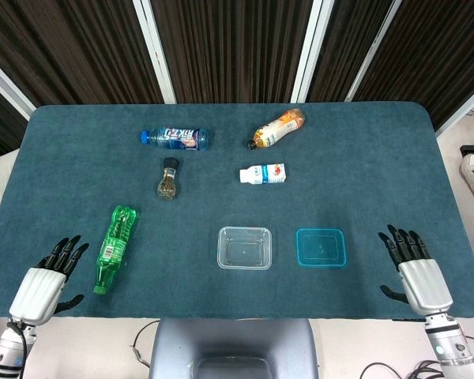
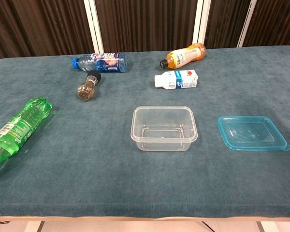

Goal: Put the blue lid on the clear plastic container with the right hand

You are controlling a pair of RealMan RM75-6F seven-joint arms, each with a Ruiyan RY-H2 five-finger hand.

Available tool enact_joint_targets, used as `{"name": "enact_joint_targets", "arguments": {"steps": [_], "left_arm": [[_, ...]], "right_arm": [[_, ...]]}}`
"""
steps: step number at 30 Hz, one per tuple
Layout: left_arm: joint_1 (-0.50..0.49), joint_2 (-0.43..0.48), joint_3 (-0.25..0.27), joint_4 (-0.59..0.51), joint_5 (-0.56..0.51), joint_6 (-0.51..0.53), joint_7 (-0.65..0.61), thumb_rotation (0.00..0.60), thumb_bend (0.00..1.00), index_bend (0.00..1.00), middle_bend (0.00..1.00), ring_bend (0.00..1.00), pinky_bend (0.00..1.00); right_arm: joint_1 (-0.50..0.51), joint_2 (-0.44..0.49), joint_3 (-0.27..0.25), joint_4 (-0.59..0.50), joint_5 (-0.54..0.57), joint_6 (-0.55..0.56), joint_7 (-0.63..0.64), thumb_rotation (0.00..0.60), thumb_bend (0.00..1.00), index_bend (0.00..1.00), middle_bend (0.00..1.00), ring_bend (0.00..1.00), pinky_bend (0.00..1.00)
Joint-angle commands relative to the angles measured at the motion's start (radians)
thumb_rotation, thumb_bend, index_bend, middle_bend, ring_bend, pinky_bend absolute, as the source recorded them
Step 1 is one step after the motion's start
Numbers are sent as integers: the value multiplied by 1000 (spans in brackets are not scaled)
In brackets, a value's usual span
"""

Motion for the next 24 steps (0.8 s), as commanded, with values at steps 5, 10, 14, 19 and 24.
{"name": "enact_joint_targets", "arguments": {"steps": [5, 10, 14, 19, 24], "left_arm": [[-1, 3, 4, -8, 3, -6, 3, 600, 305, 117, 29, 68, 408], [-9, 2, 4, 2, 2, -19, -5, 600, 305, 120, 32, 71, 410], [-4, 14, 5, -12, -8, -19, -20, 600, 306, 126, 35, 74, 415], [0, 14, 7, -13, 3, -6, -18, 600, 305, 143, 45, 79, 416], [-8, 13, 9, -20, -6, -32, -4, 600, 305, 148, 46, 82, 424]], "right_arm": [[14, 8, -1, -5, 12, -37, 15, 600, 103, 0, 0, 0, 48], [35, 26, 3, -24, 39, -90, 32, 600, 103, 0, 0, 0, 53], [60, 19, 13, -20, 64, -136, 23, 600, 103, 0, 0, 0, 59], [114, 30, 34, -39, 104, -229, 26, 600, 103, 0, 0, 28, 94], [190, 35, 58, -66, 158, -352, 20, 600, 105, 0, 35, 82, 152]]}}
